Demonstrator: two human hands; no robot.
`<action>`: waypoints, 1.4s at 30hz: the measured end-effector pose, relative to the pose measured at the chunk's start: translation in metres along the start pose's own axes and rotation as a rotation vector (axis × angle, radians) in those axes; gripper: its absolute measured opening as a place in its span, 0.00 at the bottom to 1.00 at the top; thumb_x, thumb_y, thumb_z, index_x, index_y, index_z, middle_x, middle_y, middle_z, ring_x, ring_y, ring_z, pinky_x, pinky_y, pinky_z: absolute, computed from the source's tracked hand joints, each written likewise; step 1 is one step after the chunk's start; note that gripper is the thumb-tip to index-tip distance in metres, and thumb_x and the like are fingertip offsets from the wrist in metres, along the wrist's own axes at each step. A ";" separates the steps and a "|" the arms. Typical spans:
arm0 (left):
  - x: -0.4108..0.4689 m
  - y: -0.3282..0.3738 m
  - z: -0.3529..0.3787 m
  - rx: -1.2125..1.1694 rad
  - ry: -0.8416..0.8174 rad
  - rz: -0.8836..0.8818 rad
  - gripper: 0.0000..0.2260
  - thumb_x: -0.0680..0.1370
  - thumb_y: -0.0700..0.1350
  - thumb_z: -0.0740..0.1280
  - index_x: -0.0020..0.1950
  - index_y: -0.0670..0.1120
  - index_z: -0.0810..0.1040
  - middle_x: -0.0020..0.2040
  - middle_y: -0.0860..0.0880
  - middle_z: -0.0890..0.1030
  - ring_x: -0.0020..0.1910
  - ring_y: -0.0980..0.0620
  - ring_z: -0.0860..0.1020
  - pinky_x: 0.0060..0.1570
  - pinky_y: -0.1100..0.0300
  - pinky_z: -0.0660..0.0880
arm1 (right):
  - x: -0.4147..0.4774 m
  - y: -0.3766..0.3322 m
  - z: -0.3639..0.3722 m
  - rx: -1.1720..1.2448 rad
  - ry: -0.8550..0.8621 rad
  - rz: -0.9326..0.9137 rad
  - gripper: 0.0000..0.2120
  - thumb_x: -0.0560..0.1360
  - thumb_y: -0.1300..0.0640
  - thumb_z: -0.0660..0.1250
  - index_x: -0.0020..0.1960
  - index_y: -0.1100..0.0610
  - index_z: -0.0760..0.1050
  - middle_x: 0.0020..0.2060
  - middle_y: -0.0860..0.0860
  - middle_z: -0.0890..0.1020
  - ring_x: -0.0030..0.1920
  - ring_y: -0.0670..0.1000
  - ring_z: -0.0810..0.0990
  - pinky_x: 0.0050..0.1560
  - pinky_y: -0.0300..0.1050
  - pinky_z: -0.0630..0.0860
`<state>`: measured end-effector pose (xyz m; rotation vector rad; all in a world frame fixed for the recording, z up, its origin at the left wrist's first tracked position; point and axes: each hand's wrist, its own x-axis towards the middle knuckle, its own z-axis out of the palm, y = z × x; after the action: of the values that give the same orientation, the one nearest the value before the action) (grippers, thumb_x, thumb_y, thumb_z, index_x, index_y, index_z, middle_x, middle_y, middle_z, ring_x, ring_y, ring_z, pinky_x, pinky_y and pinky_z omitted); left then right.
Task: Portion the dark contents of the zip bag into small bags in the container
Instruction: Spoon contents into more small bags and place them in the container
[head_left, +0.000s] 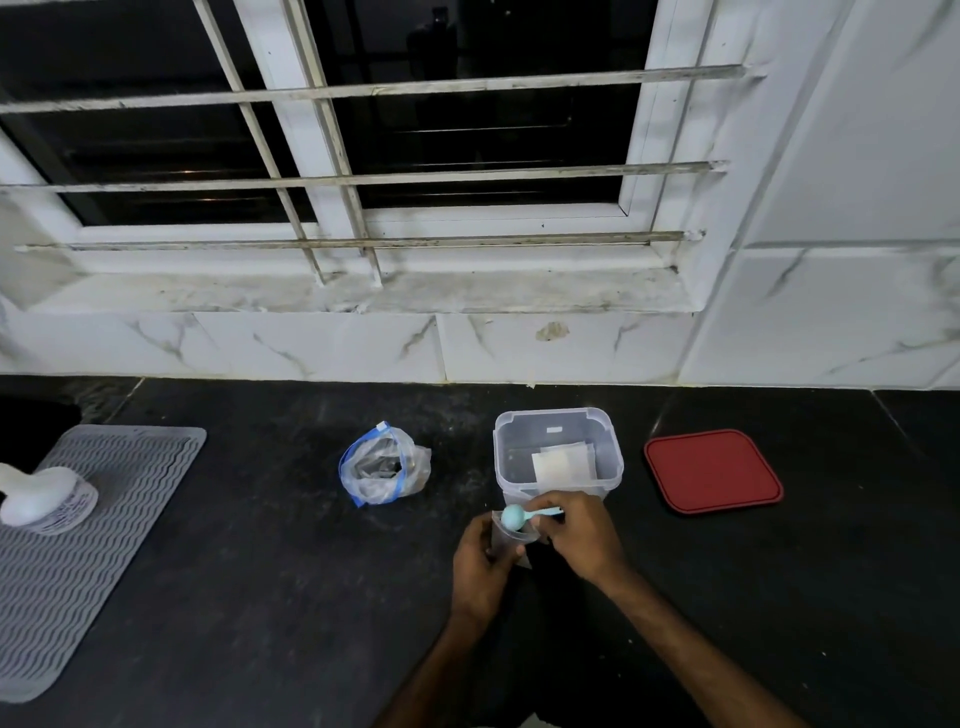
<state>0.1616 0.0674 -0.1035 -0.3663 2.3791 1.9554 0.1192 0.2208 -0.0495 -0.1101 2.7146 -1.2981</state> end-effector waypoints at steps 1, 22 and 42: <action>0.001 -0.002 -0.001 -0.011 0.001 0.001 0.18 0.73 0.37 0.73 0.60 0.50 0.76 0.56 0.54 0.82 0.54 0.60 0.80 0.53 0.66 0.77 | 0.000 0.001 0.000 0.031 0.017 0.006 0.07 0.71 0.58 0.73 0.48 0.51 0.84 0.44 0.43 0.85 0.45 0.41 0.82 0.50 0.38 0.78; 0.007 0.013 -0.024 -0.012 -0.030 -0.021 0.02 0.79 0.41 0.67 0.51 0.46 0.79 0.49 0.51 0.84 0.50 0.55 0.83 0.51 0.59 0.80 | -0.005 0.083 -0.011 0.391 0.306 0.617 0.06 0.74 0.60 0.70 0.48 0.61 0.84 0.36 0.53 0.81 0.34 0.49 0.75 0.33 0.40 0.70; 0.018 0.068 -0.016 -0.029 0.100 0.258 0.02 0.79 0.43 0.68 0.47 0.45 0.79 0.42 0.48 0.83 0.43 0.52 0.82 0.44 0.55 0.80 | -0.010 -0.031 -0.032 0.151 0.288 -0.203 0.07 0.74 0.52 0.72 0.52 0.51 0.80 0.47 0.42 0.80 0.47 0.42 0.77 0.48 0.33 0.72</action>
<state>0.1321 0.0615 -0.0378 -0.1678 2.5769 2.1238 0.1242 0.2274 -0.0045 -0.2025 2.8880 -1.6909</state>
